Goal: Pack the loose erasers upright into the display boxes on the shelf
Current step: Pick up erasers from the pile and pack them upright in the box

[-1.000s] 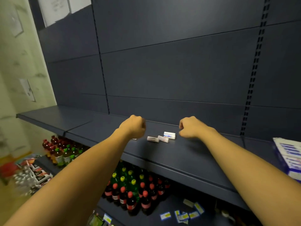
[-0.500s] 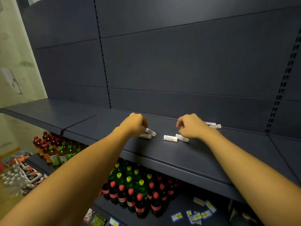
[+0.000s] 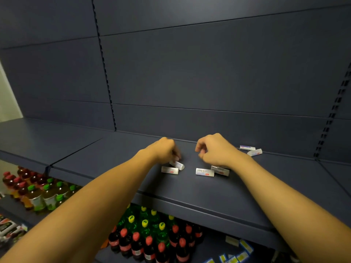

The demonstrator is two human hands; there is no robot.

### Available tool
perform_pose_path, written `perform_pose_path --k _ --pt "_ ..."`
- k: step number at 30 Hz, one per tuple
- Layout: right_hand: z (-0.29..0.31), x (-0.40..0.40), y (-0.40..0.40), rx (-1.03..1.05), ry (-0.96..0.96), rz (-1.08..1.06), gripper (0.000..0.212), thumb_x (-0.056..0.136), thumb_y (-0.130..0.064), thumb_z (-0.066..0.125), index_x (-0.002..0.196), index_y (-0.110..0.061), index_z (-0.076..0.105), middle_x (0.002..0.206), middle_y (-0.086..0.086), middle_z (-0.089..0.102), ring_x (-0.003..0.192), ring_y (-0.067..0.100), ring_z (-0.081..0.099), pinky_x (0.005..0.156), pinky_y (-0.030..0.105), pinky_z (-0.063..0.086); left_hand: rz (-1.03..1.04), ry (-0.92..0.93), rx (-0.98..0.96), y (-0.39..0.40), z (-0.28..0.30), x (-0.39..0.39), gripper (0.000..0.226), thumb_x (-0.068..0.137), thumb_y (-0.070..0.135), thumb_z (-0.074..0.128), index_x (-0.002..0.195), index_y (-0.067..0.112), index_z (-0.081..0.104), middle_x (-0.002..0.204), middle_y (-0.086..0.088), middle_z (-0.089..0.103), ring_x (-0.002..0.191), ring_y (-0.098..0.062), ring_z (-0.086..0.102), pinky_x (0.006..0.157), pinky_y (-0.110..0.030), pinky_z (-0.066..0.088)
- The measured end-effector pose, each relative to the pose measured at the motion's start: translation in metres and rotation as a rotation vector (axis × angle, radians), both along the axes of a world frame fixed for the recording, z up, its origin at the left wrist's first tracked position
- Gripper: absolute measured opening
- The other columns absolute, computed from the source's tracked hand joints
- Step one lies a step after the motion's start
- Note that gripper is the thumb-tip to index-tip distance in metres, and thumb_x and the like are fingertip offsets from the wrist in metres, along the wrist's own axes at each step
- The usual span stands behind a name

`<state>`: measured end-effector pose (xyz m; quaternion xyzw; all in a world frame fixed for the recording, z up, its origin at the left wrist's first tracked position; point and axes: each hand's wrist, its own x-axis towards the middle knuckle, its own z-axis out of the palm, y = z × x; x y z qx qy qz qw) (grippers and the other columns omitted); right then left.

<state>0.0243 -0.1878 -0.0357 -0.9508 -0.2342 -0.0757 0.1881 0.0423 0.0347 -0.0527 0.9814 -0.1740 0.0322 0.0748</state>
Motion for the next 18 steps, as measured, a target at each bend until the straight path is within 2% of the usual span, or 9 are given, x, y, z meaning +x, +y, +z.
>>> perform_pose_path --k 2,4,9,14,18 --pt "0.001 -0.001 0.005 0.003 -0.003 -0.02 0.023 0.082 -0.012 0.057 0.085 -0.031 0.07 0.086 -0.006 0.067 0.079 0.018 0.066 0.078 0.038 0.059 -0.062 0.056 -0.037 0.002 0.003 0.005 0.015 0.089 0.014 0.073 0.103 0.017 0.08 0.099 0.004 0.076 0.089 -0.008 0.064 0.082 -0.021 0.046" --pt "0.0 -0.003 0.012 0.002 0.005 -0.034 0.024 0.081 -0.011 0.056 0.081 -0.031 0.07 0.084 -0.007 0.067 0.079 0.018 0.066 0.078 0.038 0.06 -0.116 0.104 -0.041 0.004 0.004 0.008 0.012 0.088 0.014 0.075 0.098 0.017 0.08 0.09 0.008 0.075 0.084 -0.005 0.065 0.079 -0.02 0.047" --pt "-0.003 -0.008 0.034 0.004 0.039 -0.035 0.027 0.08 -0.009 0.056 0.073 -0.031 0.07 0.078 -0.009 0.068 0.078 0.015 0.067 0.079 0.035 0.059 -0.157 0.083 0.039 0.022 0.008 0.011 0.008 0.088 0.016 0.073 0.093 0.018 0.079 0.089 0.006 0.074 0.084 -0.009 0.065 0.081 -0.026 0.052" --pt "-0.008 -0.011 0.054 -0.006 0.058 0.0 0.016 0.085 -0.009 0.066 0.084 -0.019 0.079 0.071 -0.012 0.065 0.075 0.009 0.064 0.078 0.027 0.055 -0.123 0.13 0.043 0.053 0.011 0.011 0.006 0.087 0.017 0.074 0.091 0.02 0.078 0.087 0.008 0.074 0.081 -0.007 0.065 0.082 -0.026 0.053" --pt "-0.01 -0.01 0.07 -0.014 0.073 0.051 0.005 0.084 -0.02 0.077 0.086 -0.017 0.08 0.07 -0.009 0.067 0.07 0.004 0.061 0.073 0.022 0.049 -0.117 0.155 0.059 0.07 0.013 0.009 0.007 0.087 0.017 0.074 0.09 0.021 0.077 0.09 0.006 0.075 0.085 -0.009 0.067 0.086 -0.03 0.055"
